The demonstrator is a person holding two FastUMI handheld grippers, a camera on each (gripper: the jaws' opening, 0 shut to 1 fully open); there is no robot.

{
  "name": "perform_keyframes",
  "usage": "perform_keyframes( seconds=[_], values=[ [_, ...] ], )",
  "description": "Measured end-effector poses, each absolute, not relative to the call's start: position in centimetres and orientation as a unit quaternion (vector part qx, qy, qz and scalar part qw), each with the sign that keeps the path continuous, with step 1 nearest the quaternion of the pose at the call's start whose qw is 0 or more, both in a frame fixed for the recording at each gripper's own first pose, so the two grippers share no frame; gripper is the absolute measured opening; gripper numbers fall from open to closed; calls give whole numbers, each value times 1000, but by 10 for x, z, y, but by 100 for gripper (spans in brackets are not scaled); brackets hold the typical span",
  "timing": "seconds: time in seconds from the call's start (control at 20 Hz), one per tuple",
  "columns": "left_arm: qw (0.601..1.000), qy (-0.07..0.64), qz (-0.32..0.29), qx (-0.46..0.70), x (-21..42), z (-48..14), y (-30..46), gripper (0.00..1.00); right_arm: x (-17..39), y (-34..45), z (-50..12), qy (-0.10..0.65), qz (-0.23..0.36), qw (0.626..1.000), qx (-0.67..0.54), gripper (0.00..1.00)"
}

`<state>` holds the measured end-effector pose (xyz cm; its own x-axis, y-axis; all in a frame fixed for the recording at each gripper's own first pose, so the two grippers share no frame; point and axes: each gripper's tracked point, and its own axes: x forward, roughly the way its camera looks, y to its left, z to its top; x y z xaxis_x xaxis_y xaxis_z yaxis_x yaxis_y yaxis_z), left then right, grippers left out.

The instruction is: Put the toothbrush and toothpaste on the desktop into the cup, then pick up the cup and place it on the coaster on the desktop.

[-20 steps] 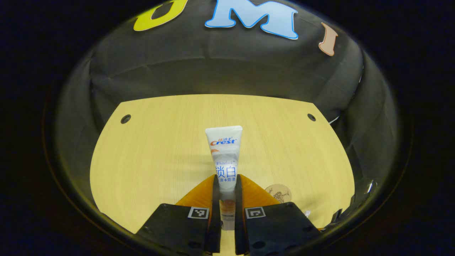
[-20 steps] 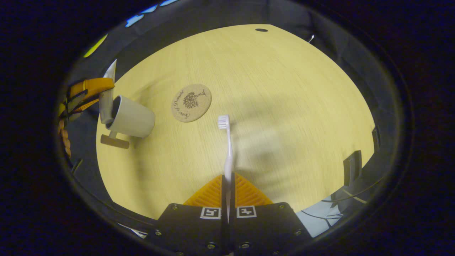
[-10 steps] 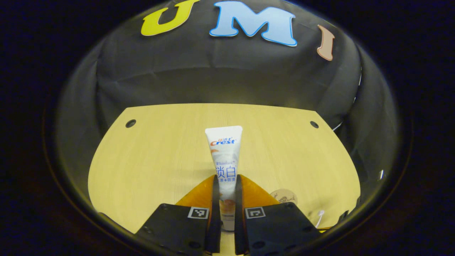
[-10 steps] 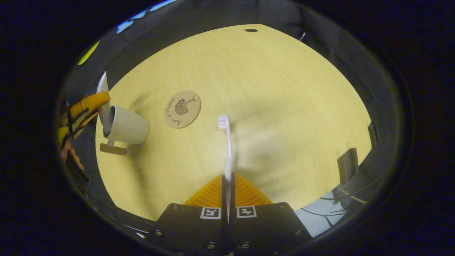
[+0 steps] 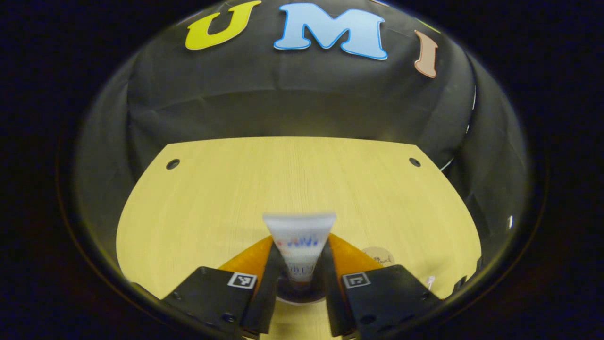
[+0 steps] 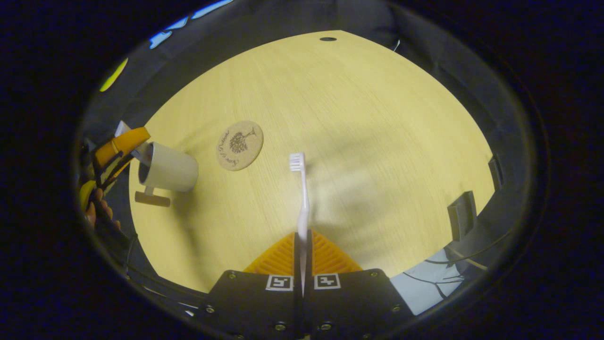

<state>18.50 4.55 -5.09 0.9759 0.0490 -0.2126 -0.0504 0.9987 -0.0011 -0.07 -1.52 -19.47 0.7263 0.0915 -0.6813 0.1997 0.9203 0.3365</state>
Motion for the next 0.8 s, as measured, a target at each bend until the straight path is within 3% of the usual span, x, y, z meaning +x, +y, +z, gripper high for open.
perform_keyframes(
  seconds=[0.15,0.8],
  values=[
    [994,102,31,6,180,-49,46,59,1,-14,-193,365,-25,910,194,2],
    [997,66,37,5,131,-34,51,60,32,15,-142,322,29,929,178,2]
  ],
)
